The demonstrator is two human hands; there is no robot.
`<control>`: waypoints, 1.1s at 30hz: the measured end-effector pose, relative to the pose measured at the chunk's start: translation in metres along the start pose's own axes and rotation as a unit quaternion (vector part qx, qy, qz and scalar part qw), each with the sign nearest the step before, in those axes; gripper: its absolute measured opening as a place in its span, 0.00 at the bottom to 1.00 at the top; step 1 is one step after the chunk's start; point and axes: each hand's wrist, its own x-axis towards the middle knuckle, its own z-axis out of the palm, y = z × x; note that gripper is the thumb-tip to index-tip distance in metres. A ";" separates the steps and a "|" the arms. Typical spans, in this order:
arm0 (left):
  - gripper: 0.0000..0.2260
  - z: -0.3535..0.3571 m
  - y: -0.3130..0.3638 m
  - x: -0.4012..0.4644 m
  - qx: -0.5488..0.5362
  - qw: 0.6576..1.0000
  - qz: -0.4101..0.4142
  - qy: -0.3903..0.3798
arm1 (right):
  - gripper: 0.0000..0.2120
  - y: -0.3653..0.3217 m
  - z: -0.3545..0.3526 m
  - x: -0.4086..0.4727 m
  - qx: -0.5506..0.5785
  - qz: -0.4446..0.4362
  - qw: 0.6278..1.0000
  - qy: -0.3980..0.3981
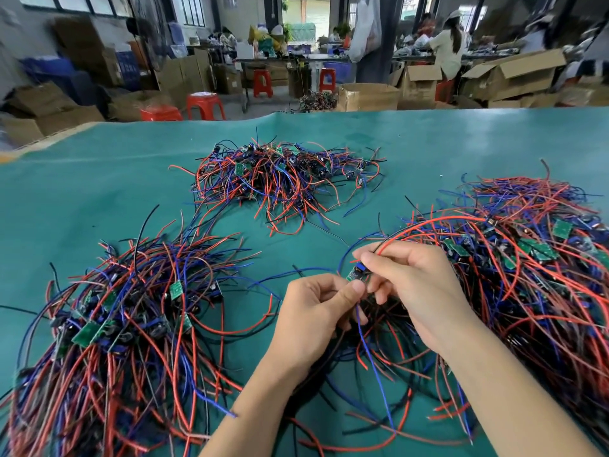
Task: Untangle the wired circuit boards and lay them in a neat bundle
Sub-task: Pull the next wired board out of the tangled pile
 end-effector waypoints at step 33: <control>0.13 0.001 0.000 0.001 0.049 0.999 0.019 0.001 | 0.12 0.002 0.010 -0.007 -0.254 -0.161 0.953 0.024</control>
